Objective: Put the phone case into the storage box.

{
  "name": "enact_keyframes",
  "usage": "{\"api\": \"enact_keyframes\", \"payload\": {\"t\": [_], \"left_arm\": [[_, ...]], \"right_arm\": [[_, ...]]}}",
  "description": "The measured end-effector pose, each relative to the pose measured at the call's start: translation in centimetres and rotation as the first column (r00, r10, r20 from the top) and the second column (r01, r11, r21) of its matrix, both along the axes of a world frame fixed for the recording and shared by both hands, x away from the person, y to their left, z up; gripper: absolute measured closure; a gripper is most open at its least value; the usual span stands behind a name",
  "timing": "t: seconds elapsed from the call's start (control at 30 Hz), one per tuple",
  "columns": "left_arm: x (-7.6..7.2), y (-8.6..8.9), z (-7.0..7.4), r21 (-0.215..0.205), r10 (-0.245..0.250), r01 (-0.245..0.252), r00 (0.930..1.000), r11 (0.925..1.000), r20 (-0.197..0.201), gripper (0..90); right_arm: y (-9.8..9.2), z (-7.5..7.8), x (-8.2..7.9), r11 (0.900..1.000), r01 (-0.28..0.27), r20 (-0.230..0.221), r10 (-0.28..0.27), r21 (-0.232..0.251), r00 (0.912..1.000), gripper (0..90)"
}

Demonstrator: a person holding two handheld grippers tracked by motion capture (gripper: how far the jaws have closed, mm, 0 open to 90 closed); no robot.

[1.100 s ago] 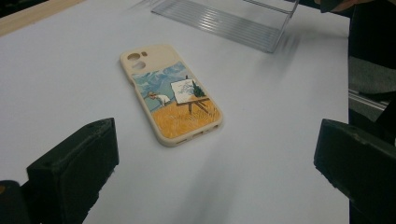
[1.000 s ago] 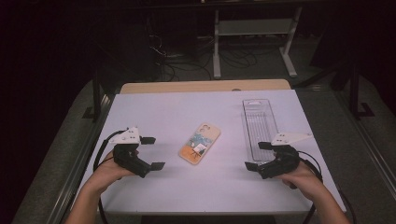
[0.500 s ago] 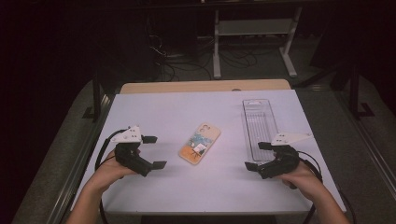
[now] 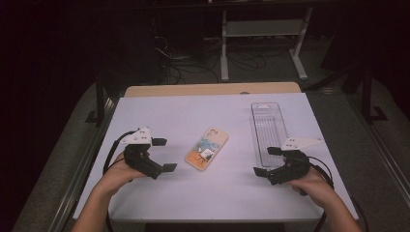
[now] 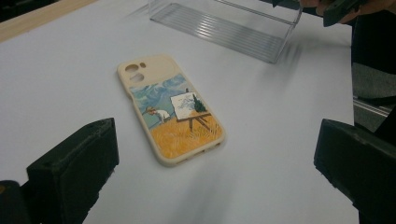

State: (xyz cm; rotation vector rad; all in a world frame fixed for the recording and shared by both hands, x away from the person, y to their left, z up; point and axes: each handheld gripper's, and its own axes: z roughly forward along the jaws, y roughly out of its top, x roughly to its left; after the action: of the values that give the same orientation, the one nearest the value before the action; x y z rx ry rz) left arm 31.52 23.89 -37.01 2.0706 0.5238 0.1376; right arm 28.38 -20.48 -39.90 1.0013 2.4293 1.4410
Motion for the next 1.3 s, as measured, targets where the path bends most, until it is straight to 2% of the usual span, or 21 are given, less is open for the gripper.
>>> {"api": "enact_keyframes", "payload": {"t": [0.83, 1.3], "left_arm": [[2.0, -2.9, 0.3, -0.017, -0.029, 0.029, 0.9996, 0.9994, -0.002, 0.0], [3.3, -5.0, 0.2, -0.042, -0.040, 0.040, 0.9991, 0.9983, -0.009, 0.1]], "right_arm": [[0.0, -0.1, 0.0, 1.000, 0.013, 0.004, -0.013, -0.001, 0.9999, 4.9], [0.0, -0.1, 0.0, 1.000, 0.018, 0.005, -0.018, 0.000, 0.9998, 5.1]]}}
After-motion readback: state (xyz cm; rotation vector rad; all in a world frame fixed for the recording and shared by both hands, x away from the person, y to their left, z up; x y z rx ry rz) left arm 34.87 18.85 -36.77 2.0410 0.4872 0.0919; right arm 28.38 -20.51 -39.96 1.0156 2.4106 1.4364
